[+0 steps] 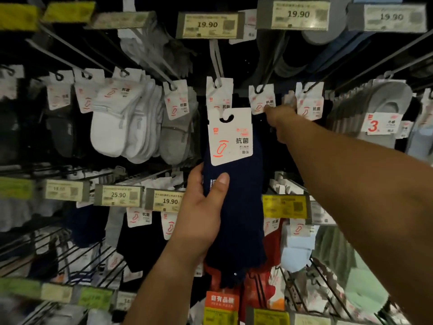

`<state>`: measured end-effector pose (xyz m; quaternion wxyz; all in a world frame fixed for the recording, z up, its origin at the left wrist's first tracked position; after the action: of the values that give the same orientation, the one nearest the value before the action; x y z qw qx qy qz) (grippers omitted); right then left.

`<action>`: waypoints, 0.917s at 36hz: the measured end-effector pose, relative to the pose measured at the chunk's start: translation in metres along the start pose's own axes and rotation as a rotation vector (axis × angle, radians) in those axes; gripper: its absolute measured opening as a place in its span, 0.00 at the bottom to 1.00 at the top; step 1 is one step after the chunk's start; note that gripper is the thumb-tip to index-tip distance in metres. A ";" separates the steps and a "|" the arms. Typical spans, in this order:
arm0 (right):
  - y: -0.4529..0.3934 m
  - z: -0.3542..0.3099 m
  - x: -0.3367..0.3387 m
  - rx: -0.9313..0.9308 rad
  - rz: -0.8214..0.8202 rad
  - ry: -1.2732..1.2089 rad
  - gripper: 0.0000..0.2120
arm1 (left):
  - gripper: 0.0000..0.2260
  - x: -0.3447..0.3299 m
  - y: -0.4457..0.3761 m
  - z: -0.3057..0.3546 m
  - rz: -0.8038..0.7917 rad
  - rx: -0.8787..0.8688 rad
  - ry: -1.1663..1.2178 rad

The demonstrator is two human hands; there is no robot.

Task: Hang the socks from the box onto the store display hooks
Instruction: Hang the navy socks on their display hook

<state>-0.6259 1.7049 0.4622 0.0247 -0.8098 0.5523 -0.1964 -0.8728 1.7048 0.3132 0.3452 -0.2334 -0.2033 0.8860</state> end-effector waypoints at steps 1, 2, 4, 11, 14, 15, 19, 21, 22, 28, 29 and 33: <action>0.005 0.002 0.003 0.017 0.007 0.072 0.19 | 0.14 0.000 0.000 0.000 0.004 0.007 0.009; 0.012 0.005 0.007 0.022 0.015 0.143 0.19 | 0.14 -0.001 0.001 -0.001 0.011 0.016 0.019; 0.026 0.006 0.017 0.059 0.045 0.246 0.21 | 0.15 -0.004 0.001 -0.001 0.021 0.030 0.033; 0.168 0.042 0.040 0.313 0.094 -0.143 0.17 | 0.20 -0.013 -0.005 0.000 -0.019 0.013 0.059; 0.206 0.067 0.024 0.228 -0.074 -0.279 0.24 | 0.24 -0.020 -0.008 0.002 -0.068 -0.018 0.065; 0.207 0.072 0.021 0.238 -0.081 -0.301 0.24 | 0.25 -0.022 -0.009 0.003 -0.083 -0.028 0.058; 0.200 0.070 0.024 0.138 -0.126 -0.483 0.11 | 0.25 -0.028 -0.013 0.007 -0.118 -0.009 0.117; 0.198 0.067 0.029 0.086 -0.184 -0.527 0.09 | 0.21 -0.029 -0.013 0.009 -0.104 0.024 0.183; 0.198 0.066 0.031 0.062 -0.209 -0.535 0.10 | 0.18 -0.030 -0.014 0.010 -0.092 0.033 0.196; 0.186 0.051 0.048 -0.043 -0.255 -0.610 0.09 | 0.11 -0.028 -0.018 0.007 -0.030 -0.007 0.103; 0.181 0.045 0.054 -0.035 -0.245 -0.619 0.09 | 0.11 -0.027 -0.018 0.007 -0.020 -0.014 0.092; 0.168 0.011 0.076 0.088 -0.228 -0.578 0.09 | 0.11 -0.020 -0.020 0.009 0.012 -0.029 0.097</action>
<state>-0.7467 1.5690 0.4306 0.1937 -0.8869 0.4191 0.0167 -0.8550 1.7023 0.3364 0.3457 -0.2822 -0.1979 0.8728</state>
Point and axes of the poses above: each hand's wrist, its own y-axis away from the middle knuckle, its own x-axis out of the back of the hand, z = x × y, the point moved 1 cm from there along -y, towards the middle knuckle, and after that the axes turned 6 degrees about -x, right-handed, at the moved point
